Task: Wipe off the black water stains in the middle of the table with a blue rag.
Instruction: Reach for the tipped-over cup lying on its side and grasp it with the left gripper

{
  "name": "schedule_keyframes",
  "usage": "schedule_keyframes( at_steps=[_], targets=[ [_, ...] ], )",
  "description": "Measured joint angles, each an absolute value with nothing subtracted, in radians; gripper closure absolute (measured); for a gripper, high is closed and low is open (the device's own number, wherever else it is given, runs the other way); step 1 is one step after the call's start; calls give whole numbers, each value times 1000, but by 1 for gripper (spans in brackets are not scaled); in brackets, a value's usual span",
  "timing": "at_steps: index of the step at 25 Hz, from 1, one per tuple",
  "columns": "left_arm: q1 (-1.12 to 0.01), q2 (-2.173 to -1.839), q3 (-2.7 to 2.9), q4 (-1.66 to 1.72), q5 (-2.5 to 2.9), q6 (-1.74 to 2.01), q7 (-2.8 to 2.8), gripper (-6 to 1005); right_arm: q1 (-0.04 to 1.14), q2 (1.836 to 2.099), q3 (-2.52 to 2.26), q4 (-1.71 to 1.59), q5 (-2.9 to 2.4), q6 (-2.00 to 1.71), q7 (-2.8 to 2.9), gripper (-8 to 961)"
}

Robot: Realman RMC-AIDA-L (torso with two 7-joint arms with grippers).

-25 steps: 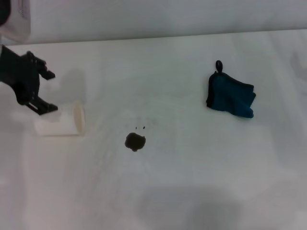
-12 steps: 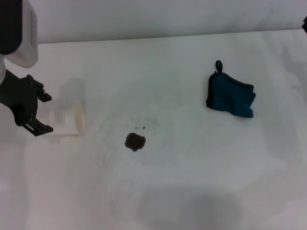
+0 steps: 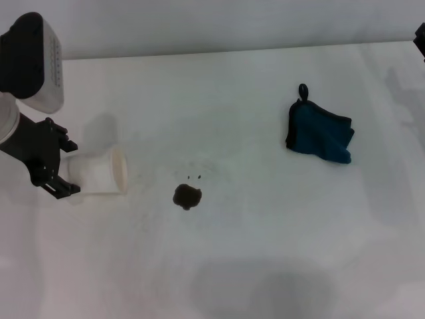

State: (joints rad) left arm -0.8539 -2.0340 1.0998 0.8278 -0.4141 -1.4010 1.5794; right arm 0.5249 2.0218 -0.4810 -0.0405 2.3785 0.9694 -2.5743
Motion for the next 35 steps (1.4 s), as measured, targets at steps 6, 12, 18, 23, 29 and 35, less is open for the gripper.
schedule_keyframes(
  at_steps=[6,12,18,23,29,35],
  targets=[
    [-852,-2040,1100,786,-421,-1338,1582,152,519,2023,-501,-39,2377,978,-2573,109],
    [-851,-2053,1100,775,-421,-1302,1592,152,518,2023,-512,-39,2378,979,-2573,109],
    [-851,-2062,1099,779,-424,-1285,1609,153,518,2023,-519,-40,2378,980,-2573,109],
    [-851,-2065,1099,779,-461,-1263,1650,153,514,2023,-519,-40,2378,981,-2572,109],
    [-845,-2065,1099,772,-477,-1224,1661,152,513,2023,-518,-40,2378,990,-2571,109],
    [-841,-2066,1098,742,-490,-1185,1664,153,510,2023,-519,-40,2378,1002,-2571,109]
  ],
)
